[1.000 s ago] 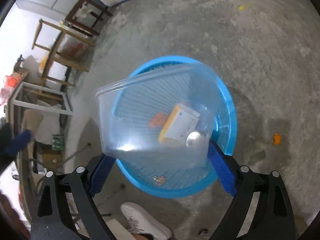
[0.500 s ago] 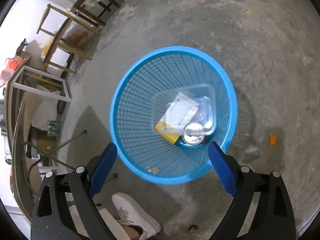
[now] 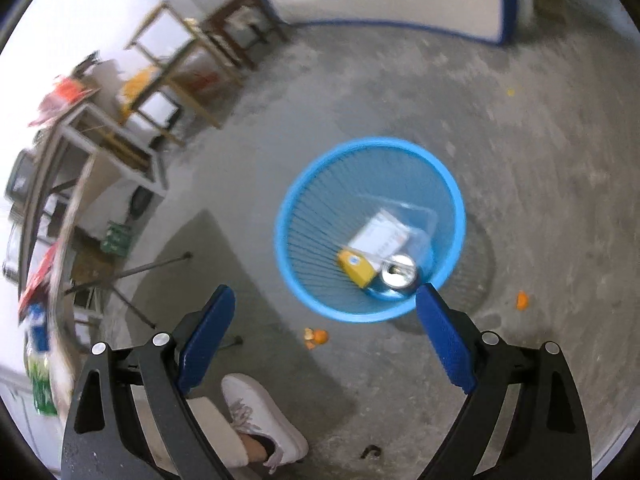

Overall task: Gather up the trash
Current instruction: 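Bring both open tools back over the table, then reach the right tool to the red snack bag and close on it, then lift the red snack bag with the right tool while the left tool grasps the green bottle, then carry the bottle and snack bag to the blue wastebasket and open both tools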

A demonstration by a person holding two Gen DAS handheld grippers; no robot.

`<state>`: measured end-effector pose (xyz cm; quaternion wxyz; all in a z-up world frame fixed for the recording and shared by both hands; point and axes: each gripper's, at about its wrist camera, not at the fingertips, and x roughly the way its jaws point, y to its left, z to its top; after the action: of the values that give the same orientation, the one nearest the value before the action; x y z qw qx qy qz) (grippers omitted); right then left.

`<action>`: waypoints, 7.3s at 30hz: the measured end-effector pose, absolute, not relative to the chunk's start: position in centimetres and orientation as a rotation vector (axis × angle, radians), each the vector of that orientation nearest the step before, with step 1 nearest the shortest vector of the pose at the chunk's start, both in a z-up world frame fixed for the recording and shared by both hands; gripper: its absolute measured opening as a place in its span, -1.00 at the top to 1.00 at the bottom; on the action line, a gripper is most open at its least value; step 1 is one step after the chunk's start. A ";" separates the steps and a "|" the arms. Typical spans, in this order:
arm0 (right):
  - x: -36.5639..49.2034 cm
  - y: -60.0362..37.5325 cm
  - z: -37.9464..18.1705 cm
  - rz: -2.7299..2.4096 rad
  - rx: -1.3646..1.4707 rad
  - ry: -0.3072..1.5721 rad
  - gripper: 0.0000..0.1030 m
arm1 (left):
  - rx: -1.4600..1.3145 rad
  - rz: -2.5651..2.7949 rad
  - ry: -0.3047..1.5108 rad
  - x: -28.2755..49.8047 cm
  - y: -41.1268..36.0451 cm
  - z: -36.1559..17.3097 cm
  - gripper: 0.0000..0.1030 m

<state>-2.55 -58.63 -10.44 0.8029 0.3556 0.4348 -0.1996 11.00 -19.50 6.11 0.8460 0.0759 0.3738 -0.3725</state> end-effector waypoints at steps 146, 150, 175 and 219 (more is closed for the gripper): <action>18.9 -27.6 10.4 0.042 -0.038 0.384 0.99 | 0.056 -0.266 1.309 26.4 9.1 -0.6 -0.12; 18.2 -28.1 10.8 0.028 -0.034 0.365 1.00 | 0.034 -0.270 1.291 25.9 9.4 -0.1 -0.11; 16.1 -27.9 13.9 -0.002 -0.050 0.288 1.00 | -0.123 -0.318 1.137 21.1 11.9 5.6 -0.08; -0.9 -56.2 -1.5 -0.687 0.264 0.651 1.00 | 0.266 -1.085 1.441 16.0 -44.7 -7.3 -0.08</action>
<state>-0.86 -56.25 -1.50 0.8818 0.1269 0.3126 -0.3296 16.04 -44.69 -7.33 0.6123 0.1155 0.6248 -0.4704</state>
